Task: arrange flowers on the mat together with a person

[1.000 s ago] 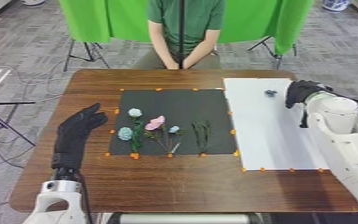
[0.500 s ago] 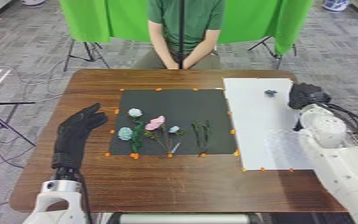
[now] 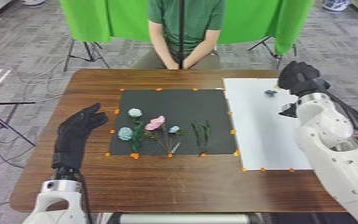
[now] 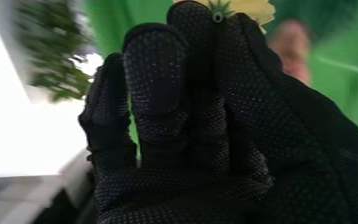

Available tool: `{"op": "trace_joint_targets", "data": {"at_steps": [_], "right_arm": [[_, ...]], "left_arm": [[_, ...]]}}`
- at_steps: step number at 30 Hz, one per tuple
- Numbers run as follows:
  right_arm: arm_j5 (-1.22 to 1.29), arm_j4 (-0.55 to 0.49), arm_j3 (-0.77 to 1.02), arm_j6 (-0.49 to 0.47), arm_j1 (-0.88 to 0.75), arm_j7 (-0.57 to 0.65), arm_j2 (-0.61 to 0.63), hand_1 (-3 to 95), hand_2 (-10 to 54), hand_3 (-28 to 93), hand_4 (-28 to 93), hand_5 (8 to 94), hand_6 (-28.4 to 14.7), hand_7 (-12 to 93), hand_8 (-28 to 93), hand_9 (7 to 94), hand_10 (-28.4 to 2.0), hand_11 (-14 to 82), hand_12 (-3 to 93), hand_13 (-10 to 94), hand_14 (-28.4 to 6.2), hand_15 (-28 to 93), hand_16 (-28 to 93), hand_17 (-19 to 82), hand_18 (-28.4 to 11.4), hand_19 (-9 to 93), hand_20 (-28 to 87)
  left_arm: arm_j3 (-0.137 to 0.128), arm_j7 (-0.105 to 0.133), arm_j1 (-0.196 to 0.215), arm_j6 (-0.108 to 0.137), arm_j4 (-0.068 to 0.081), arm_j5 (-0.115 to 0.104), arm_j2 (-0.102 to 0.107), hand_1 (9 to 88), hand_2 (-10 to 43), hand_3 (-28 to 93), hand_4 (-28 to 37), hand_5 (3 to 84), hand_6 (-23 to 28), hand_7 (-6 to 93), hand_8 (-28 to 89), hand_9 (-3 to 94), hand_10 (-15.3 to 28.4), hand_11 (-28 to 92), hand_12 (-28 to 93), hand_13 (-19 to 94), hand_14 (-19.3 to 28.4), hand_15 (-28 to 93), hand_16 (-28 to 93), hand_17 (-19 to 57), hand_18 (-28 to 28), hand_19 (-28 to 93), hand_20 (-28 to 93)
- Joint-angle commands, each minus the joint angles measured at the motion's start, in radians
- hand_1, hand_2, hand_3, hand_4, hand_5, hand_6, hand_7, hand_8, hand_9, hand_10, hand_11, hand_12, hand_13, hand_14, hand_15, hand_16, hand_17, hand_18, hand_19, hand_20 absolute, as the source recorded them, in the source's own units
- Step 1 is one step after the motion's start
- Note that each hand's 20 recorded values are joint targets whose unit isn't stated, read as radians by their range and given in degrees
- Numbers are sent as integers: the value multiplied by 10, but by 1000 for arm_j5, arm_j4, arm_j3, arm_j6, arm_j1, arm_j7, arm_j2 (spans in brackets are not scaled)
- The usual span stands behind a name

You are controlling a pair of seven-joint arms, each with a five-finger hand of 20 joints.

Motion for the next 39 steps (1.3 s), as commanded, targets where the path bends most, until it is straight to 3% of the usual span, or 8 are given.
{"op": "trace_joint_targets", "data": {"at_steps": [1,6,12,14,19,39], "right_arm": [[141,-185,-140,-110,53,-33,-37,602,-95,667,-267,815,35,221,68,930,-70,76,413,781,-62,455,471,325,-191,665,562],[106,-173,-244,-92,53,-26,-111,595,-95,669,-253,817,34,217,75,931,-71,78,417,778,-65,468,462,322,-194,673,562],[-16,-153,-271,-37,12,9,-209,594,-95,669,-245,820,32,213,78,932,-73,80,421,775,-68,483,456,321,-200,682,561],[-38,-147,-271,-44,3,14,-237,594,-95,669,-244,821,31,212,79,933,-74,80,421,773,-69,486,455,320,-200,684,560],[-61,-144,-260,-52,-32,24,-298,595,-95,668,-244,821,31,210,81,932,-77,79,422,772,-70,490,452,317,-202,685,558],[-126,-40,-276,-16,-37,14,-338,565,-95,661,-239,796,27,200,66,902,-85,69,413,739,-83,502,435,295,-200,666,541]], "left_arm": [[-3,-19,-5,-13,6,-3,6,250,49,656,-245,474,53,143,-59,481,141,213,141,387,195,253,14,62,148,123,172],[-5,-23,-4,-18,5,-2,6,250,49,655,-244,474,53,143,-58,479,141,213,140,386,196,254,15,57,152,128,174],[3,-29,-10,-23,10,-7,13,250,48,655,-244,473,53,142,-58,478,140,211,141,383,196,250,16,50,158,136,178],[-3,-32,-10,-33,11,1,3,249,48,655,-244,473,53,142,-57,478,140,211,141,383,196,250,16,50,158,137,178],[0,-33,-11,-32,12,-1,4,248,47,656,-244,472,53,142,-57,478,139,211,142,382,196,248,18,48,159,138,178],[8,-36,-22,-45,19,-1,4,247,48,658,-243,470,52,146,-59,476,139,213,140,379,197,252,17,43,162,145,177]]}}
